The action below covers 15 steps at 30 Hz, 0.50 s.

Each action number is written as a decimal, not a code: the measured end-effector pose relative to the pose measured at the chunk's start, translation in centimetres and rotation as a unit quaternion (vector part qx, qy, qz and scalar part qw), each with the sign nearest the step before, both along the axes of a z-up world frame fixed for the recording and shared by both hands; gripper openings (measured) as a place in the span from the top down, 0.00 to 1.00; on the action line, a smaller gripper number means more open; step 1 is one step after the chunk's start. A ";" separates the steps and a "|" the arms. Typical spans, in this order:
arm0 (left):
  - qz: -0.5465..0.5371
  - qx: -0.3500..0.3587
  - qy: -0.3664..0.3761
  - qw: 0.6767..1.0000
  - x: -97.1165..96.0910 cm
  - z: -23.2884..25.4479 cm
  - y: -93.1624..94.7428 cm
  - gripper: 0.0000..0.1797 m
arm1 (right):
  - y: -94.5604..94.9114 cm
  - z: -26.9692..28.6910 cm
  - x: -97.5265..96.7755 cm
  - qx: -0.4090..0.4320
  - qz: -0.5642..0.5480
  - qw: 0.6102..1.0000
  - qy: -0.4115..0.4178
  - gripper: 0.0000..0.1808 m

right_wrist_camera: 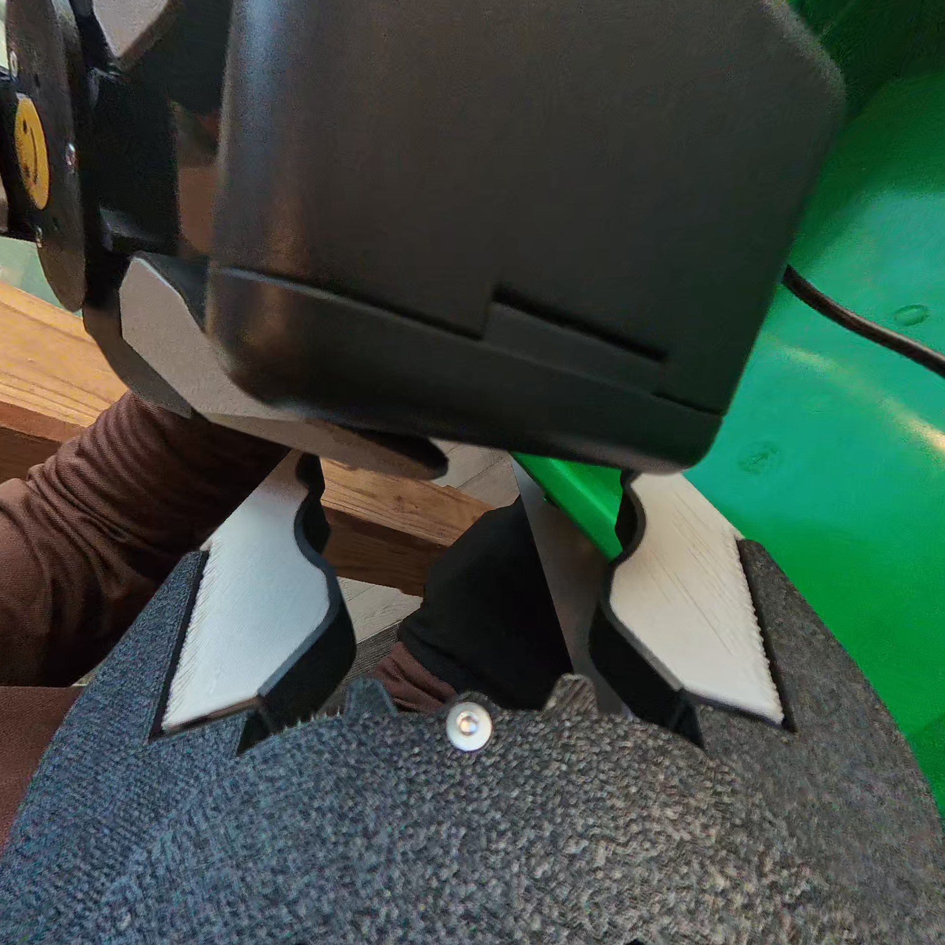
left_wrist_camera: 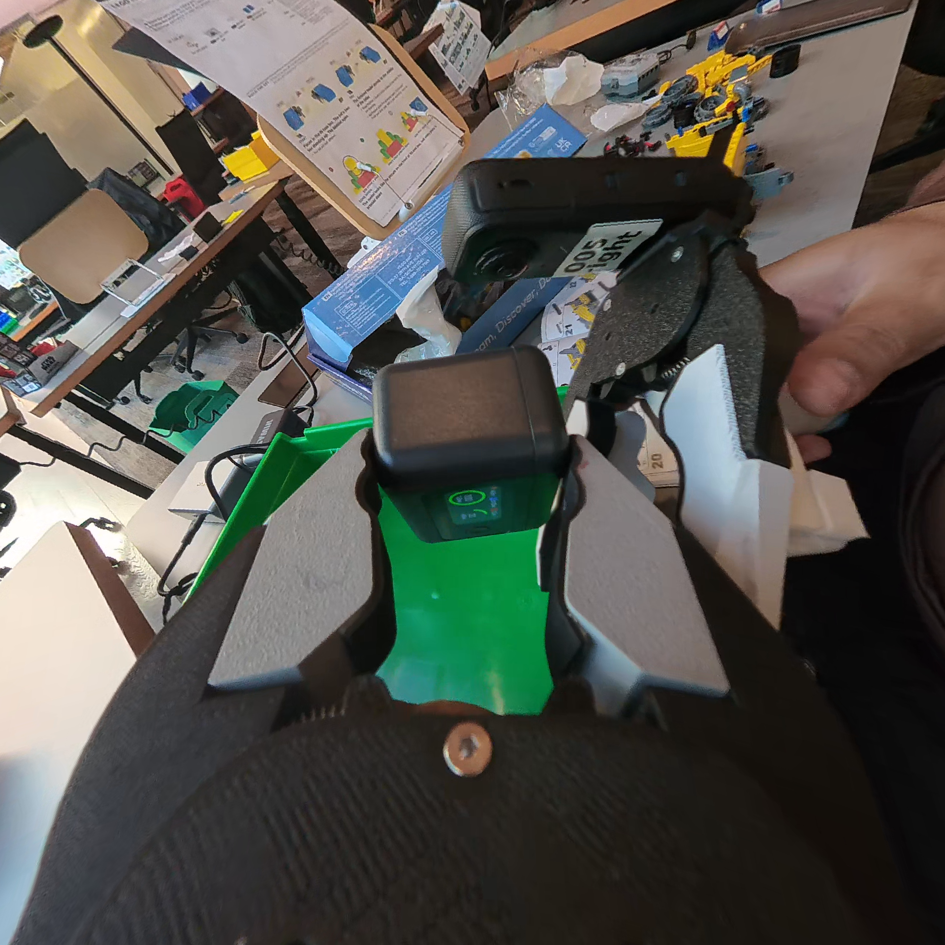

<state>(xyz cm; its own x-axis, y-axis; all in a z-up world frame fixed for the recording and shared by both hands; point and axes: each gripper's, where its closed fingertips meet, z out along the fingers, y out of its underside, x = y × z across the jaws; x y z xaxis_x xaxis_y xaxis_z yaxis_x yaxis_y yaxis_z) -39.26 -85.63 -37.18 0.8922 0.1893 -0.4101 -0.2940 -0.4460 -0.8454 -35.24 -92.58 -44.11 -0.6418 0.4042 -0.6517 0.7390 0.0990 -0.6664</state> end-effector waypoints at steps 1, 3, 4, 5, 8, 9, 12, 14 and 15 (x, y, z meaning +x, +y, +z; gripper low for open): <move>-0.001 -0.001 0.001 1.000 0.1 0.0 0.0 0.60 | 0.0 0.0 -0.1 0.000 0.003 1.000 -0.002 0.36; 0.000 0.001 -0.001 1.000 0.1 0.0 -0.1 0.60 | 0.2 0.2 0.0 0.000 0.012 1.000 -0.003 0.36; 0.001 0.000 -0.002 1.000 0.1 0.0 -0.2 0.60 | 0.2 0.2 0.1 0.000 0.014 1.000 -0.003 0.36; 0.003 0.000 -0.002 1.000 0.0 -0.1 -0.3 0.60 | 0.3 0.3 0.1 0.000 0.015 1.000 -0.002 0.36; 0.010 -0.002 -0.008 1.000 -0.5 -0.5 -0.4 0.60 | 0.5 0.3 0.6 0.000 0.023 1.000 -0.002 0.36; 0.012 -0.001 -0.009 1.000 -0.6 -0.7 -0.3 0.60 | 0.4 0.3 0.9 -0.001 0.026 1.000 0.000 0.36; 0.013 -0.006 -0.008 1.000 -0.8 -1.1 -0.2 0.60 | 0.3 0.2 1.5 0.003 0.041 0.999 0.004 0.36; 0.009 -0.012 -0.005 1.000 -0.6 -1.2 0.1 0.60 | 0.3 0.0 1.3 0.005 0.044 0.999 0.001 0.36; 0.007 -0.016 -0.001 1.000 -0.5 -1.3 0.2 0.60 | 0.4 0.0 1.4 0.004 0.050 0.999 -0.002 0.36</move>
<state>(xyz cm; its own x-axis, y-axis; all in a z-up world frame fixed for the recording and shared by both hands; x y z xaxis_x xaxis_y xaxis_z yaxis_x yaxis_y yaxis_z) -39.78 -85.44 -38.44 0.8902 0.1891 -0.4144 -0.2852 -0.4779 -0.8308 -33.88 -92.22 -44.07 -0.6758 0.3436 -0.6520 0.7285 0.1771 -0.6618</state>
